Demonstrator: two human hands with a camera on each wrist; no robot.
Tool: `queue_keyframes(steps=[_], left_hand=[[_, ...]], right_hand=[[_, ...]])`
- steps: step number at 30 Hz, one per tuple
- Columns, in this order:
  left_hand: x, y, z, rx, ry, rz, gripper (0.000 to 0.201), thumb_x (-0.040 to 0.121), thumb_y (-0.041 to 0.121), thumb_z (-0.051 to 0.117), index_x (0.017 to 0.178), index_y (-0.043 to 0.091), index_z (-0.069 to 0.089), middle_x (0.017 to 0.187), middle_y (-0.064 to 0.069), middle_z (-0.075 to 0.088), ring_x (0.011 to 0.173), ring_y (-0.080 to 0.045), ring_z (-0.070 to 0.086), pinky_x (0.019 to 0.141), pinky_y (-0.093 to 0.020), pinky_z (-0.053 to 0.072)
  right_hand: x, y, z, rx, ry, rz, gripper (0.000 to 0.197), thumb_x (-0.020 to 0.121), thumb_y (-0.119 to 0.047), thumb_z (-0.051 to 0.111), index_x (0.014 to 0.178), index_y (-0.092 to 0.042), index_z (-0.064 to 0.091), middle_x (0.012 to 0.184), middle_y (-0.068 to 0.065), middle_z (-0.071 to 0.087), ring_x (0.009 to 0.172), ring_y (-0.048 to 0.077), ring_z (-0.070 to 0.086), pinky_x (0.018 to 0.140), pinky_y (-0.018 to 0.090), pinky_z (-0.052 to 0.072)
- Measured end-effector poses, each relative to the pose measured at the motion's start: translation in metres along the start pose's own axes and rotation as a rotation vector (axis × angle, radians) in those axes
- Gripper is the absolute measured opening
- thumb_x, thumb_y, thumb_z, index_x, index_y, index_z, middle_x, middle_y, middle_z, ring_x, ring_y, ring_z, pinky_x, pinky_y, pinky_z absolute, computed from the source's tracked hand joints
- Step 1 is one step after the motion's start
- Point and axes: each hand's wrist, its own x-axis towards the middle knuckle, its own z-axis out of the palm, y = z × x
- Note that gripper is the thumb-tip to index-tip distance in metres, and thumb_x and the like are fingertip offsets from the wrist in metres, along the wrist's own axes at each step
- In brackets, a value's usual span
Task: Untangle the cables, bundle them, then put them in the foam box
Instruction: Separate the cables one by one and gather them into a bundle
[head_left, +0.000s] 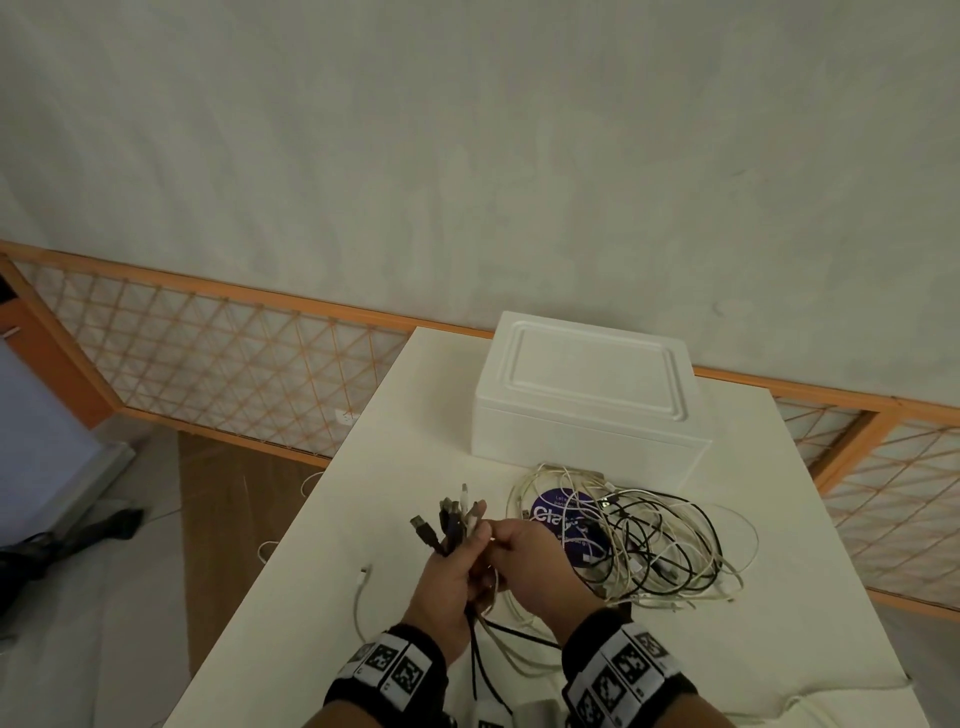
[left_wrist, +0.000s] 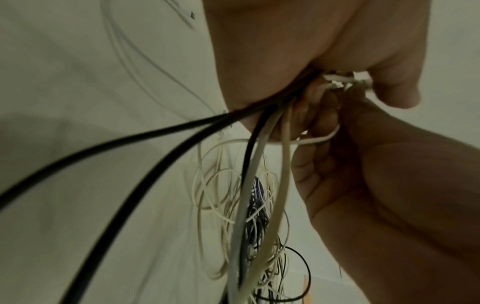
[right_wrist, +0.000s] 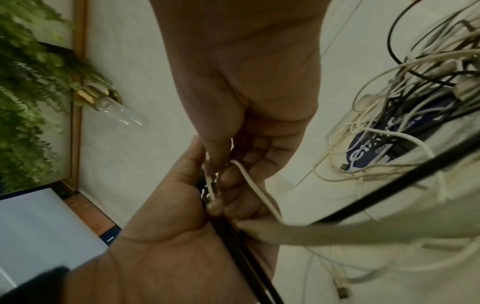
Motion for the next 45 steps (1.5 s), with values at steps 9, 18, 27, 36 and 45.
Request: queue_keyframes(steps=[9,18,27,36,45], left_hand=[[0.000,0.007,-0.018,-0.032,0.264,0.002,0.056,0.090,0.054,0.046,0.090,0.002,0.065,0.093,-0.021,0.068,0.085,-0.031,0.064,0.080,-0.044,0.052],[-0.004,0.042,-0.060,-0.133,0.210,0.125,0.042,0.093,0.030,0.056,0.059,0.019,0.033,0.047,0.005,0.026,0.035,-0.008,0.020,0.037,-0.019,0.020],[-0.025,0.021,-0.017,0.642,-0.183,-0.046,0.008,0.088,0.017,0.067,0.091,0.009,0.066,0.057,-0.001,0.056,0.039,-0.008,0.028,0.041,-0.021,0.024],[-0.008,0.046,-0.063,0.309,0.229,0.055,0.003,0.086,0.007,0.067,0.083,0.008,0.067,0.055,0.002,0.029,0.038,-0.008,0.021,0.039,-0.021,0.018],[-0.015,0.046,-0.069,0.147,0.167,0.042,0.025,0.098,0.024,0.051,0.092,0.003,0.063,0.088,-0.012,0.073,0.036,-0.007,0.022,0.038,-0.019,0.024]], right_hand=[[-0.020,0.004,-0.002,-0.007,-0.079,0.044,0.040,0.084,-0.012,0.066,0.116,-0.035,0.057,0.069,-0.001,0.060,0.061,0.010,0.054,0.066,0.025,0.047],[-0.040,0.025,-0.065,-0.421,0.013,0.022,0.010,0.087,-0.025,0.066,0.079,-0.031,0.065,0.061,-0.018,0.061,0.058,-0.013,0.052,0.061,0.008,0.039],[-0.030,-0.005,-0.029,-0.632,0.006,-0.238,0.015,0.088,-0.023,0.062,0.093,-0.016,0.074,0.086,-0.003,0.067,0.082,0.010,0.059,0.078,0.024,0.046],[-0.042,0.002,-0.077,-0.353,0.055,-0.019,0.016,0.085,-0.026,0.069,0.078,-0.040,0.069,0.062,-0.030,0.063,0.060,-0.013,0.055,0.067,0.013,0.040],[-0.042,0.019,-0.106,-0.779,-0.038,0.273,0.015,0.082,-0.030,0.062,0.071,-0.021,0.066,0.066,-0.007,0.060,0.060,0.003,0.053,0.057,0.017,0.039]])
